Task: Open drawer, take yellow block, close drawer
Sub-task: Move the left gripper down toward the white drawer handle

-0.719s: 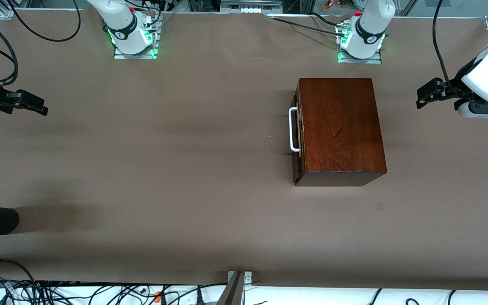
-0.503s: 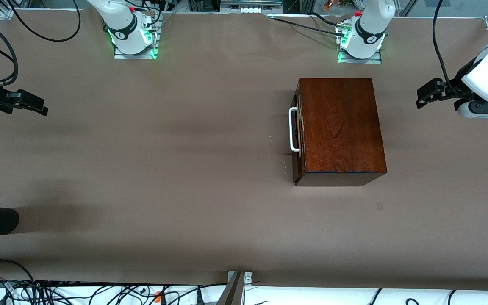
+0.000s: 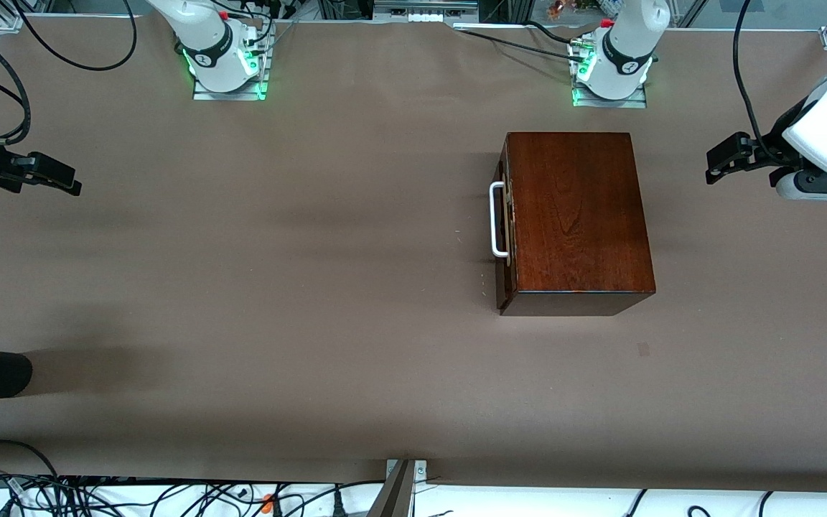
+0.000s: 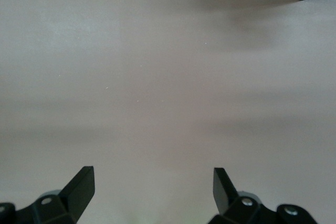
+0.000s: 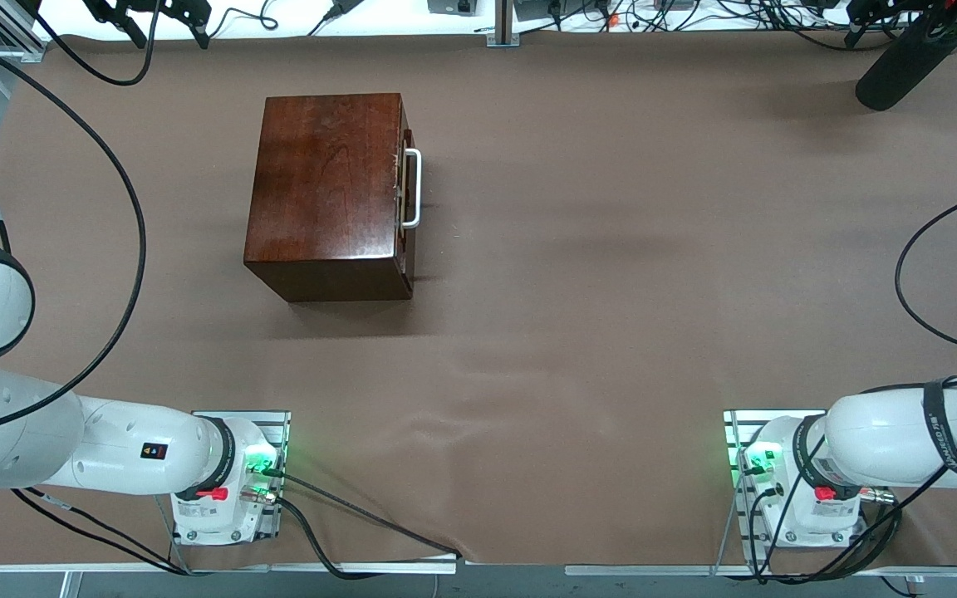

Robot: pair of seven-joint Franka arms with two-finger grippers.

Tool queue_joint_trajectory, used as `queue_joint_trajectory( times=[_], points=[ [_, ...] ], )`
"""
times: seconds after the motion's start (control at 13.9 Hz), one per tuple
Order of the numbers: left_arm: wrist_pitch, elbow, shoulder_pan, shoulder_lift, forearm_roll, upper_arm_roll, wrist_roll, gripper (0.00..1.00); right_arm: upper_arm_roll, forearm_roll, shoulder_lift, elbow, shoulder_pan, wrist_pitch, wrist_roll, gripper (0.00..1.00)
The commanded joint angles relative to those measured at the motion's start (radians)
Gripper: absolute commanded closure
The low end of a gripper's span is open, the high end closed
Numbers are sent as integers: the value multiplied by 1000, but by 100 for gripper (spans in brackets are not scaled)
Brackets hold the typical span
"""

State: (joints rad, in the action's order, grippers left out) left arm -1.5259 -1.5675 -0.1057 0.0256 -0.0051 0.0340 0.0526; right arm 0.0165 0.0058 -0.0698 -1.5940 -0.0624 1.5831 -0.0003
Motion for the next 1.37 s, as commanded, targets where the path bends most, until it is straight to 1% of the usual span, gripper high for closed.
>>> queue_joint_trajectory(
  times=[0.0, 0.14, 0.43, 0.65, 0.79, 0.93, 1.01, 1.15, 1.22, 1.29],
  points=[
    [15, 20, 6, -6, 8, 3, -5, 0, 2, 2, -5, 17, -5, -15, 8, 0],
    [18, 52, 8, -4, 8, 9, -10, 0, 2, 3, -5, 17, -5, -15, 8, 0],
    [20, 52, -8, -6, 4, -5, 12, 0, 2, 3, -5, 17, -5, -15, 8, 0],
    [17, 50, -18, 2, -26, -112, 152, 0, 2, 3, -7, 17, -5, -14, 8, 0],
    [9, 53, -20, 23, -15, -225, 263, 0, 2, 2, -5, 17, -7, -14, 8, 0],
    [4, 57, -25, 54, -7, -316, 385, 0, 2, 3, -5, 17, -5, -15, 8, 0],
    [4, 57, -25, 65, 6, -376, 445, 0, 2, 3, -5, 17, -7, -15, 8, 0],
    [-6, 57, -25, 91, 46, -472, 538, 0, 2, 3, -5, 16, -5, -15, 8, 0],
    [-16, 58, -32, 111, 60, -514, 588, 0, 2, 3, -5, 17, -7, -15, 8, 0],
    [-37, 58, -61, 134, 95, -543, 630, 0, 2, 3, -5, 17, -7, -15, 8, 0]
  ],
)
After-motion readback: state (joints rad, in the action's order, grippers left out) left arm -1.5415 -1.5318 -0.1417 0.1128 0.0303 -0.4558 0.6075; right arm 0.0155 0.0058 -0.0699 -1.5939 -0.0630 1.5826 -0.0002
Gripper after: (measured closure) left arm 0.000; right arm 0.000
